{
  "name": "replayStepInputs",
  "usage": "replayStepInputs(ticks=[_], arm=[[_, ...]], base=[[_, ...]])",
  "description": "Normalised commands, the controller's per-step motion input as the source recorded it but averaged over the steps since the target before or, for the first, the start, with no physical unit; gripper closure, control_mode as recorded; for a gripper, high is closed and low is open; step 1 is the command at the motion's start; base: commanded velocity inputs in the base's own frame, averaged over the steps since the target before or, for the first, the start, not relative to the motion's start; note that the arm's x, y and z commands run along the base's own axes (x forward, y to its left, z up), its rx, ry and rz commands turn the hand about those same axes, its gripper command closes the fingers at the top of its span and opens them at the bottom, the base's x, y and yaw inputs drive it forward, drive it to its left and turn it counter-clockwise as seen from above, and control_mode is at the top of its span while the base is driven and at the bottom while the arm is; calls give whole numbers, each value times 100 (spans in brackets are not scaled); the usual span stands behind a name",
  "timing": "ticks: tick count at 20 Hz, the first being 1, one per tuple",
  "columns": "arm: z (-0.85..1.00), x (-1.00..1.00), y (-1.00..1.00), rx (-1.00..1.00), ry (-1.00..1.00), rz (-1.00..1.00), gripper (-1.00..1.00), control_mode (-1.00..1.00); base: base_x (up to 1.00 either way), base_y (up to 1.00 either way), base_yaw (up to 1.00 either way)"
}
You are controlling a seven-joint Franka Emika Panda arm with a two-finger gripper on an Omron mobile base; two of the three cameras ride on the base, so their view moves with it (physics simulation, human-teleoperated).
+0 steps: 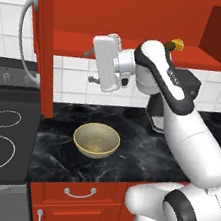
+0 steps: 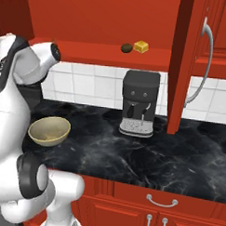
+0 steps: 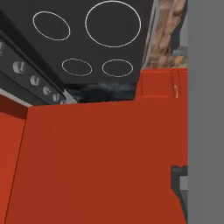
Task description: Open the cabinet. Pick the apple and kiwi from the cabinet and place them into the bowl. Then close the cabinet.
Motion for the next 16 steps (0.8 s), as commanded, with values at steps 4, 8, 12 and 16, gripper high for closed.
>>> replayStepInputs(ticks=[4, 8, 12, 16], arm=[[-13, -42, -100, -43, -44, 39, -100, -100], [-35, -61, -93, -48, -44, 47, -100, -100], [-59, -45, -62, -50, -48, 47, -100, -100], [-51, -28, -16, -49, -53, 43, -100, -100]], base=[[0, 0, 0], [0, 0, 0], [0, 0, 0], [0, 0, 0]])
